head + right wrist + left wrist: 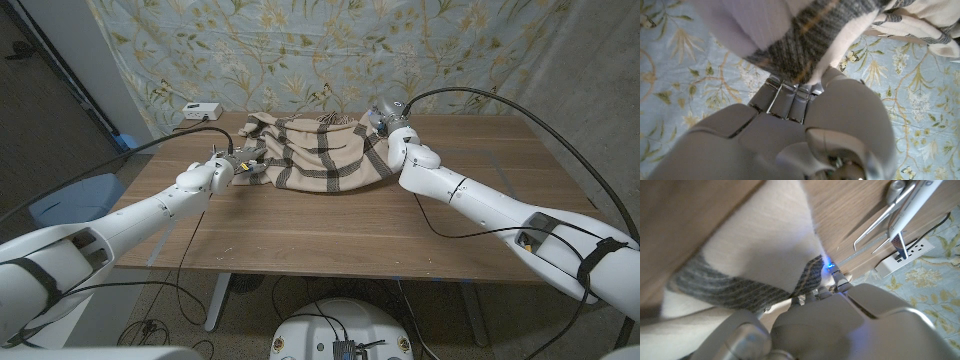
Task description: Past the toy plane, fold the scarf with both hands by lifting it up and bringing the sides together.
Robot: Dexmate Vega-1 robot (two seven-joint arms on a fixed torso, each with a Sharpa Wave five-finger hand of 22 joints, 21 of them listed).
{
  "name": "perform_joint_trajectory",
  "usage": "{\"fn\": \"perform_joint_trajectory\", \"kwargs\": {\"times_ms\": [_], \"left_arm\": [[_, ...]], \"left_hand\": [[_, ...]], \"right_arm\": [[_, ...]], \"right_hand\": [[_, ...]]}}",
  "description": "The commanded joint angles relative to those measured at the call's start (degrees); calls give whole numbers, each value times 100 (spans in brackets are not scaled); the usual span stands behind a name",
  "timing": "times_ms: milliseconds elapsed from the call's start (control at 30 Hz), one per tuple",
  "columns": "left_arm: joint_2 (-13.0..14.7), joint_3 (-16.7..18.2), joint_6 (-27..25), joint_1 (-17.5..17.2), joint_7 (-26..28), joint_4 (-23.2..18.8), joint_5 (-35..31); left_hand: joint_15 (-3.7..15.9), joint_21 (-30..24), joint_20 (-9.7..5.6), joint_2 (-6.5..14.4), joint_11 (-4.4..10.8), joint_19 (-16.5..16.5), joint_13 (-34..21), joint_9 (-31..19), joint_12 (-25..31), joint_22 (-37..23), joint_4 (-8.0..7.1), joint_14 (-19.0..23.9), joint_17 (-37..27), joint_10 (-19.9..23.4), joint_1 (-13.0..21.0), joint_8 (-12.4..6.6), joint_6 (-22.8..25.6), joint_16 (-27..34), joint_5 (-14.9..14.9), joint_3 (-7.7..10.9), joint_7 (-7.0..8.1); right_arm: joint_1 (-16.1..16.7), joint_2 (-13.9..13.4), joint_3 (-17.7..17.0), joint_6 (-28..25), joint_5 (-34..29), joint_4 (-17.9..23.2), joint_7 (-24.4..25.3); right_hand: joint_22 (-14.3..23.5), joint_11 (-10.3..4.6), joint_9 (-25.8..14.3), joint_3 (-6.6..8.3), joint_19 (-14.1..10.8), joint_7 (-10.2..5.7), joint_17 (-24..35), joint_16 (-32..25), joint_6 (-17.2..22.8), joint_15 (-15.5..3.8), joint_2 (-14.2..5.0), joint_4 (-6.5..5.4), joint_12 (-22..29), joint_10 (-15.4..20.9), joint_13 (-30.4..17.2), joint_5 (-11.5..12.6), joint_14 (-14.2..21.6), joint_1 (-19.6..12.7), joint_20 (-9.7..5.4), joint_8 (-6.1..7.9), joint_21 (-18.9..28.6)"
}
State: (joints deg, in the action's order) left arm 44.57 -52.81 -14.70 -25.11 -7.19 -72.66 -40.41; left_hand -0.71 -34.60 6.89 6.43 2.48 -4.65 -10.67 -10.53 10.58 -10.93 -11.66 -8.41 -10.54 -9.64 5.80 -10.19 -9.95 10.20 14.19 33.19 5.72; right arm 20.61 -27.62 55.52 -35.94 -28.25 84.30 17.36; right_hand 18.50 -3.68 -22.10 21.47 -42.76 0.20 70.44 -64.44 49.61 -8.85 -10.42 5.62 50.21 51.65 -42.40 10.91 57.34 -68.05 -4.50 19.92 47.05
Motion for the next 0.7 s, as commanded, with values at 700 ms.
{"fn": "perform_joint_trajectory", "kwargs": {"times_ms": [700], "left_arm": [[-150,-73,224,159,214,494,180]], "left_hand": [[-21,3,-29,481,-23,10,-5,-23,52,0,24,-50,-20,-147,-173,-34,-287,67,30,46,-31]], "right_arm": [[-1277,646,1374,1607,-3356,-1471,567]], "right_hand": [[22,-255,-288,-78,333,-215,54,-234,15,-350,8,-158,59,-98,-180,88,-286,-4,-430,87,267]]}}
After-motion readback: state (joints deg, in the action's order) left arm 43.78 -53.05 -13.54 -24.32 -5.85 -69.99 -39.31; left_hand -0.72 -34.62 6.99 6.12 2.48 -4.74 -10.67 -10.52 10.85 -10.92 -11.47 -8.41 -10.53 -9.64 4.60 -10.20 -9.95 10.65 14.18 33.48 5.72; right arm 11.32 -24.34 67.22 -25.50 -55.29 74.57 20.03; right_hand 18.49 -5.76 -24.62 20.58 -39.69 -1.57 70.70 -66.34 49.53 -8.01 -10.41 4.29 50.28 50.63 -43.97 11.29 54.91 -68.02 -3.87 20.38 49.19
